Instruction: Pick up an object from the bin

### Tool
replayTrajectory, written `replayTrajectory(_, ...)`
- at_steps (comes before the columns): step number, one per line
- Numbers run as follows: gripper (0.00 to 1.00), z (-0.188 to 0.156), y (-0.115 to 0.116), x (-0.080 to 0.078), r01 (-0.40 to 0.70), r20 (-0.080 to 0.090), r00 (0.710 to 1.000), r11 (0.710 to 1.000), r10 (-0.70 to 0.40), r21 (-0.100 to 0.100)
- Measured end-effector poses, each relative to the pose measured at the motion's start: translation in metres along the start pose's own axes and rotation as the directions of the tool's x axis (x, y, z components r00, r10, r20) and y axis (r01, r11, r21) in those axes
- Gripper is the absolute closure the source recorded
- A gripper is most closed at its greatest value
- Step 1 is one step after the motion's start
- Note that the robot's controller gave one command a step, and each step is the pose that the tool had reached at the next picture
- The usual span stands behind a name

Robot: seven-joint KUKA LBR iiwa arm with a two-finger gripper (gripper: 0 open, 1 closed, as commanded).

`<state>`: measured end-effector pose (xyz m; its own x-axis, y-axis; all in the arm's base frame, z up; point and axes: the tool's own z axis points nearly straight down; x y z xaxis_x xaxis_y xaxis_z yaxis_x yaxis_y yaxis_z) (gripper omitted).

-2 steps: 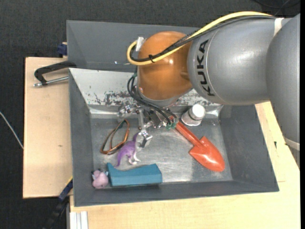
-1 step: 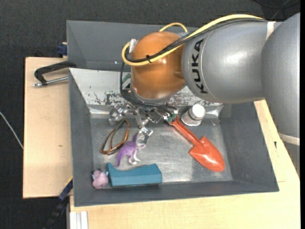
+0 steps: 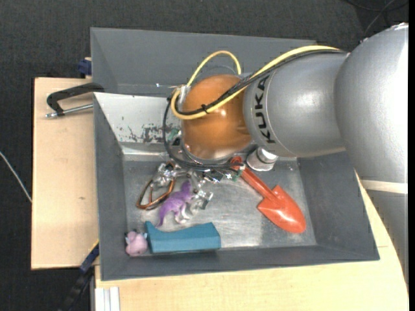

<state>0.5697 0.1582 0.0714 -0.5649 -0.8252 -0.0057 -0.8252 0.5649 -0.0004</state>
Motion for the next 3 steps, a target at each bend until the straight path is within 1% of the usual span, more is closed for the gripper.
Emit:
replayTrajectory(1,1.0,-0.0123,-0.0014,-0.0037,-0.001,0.002,1.0,1.0,0.001,0.003)
replayTrajectory(3,1.0,-0.0172,-0.0009,-0.0034,-0.002,0.001,1.0,1.0,0.002,0.002)
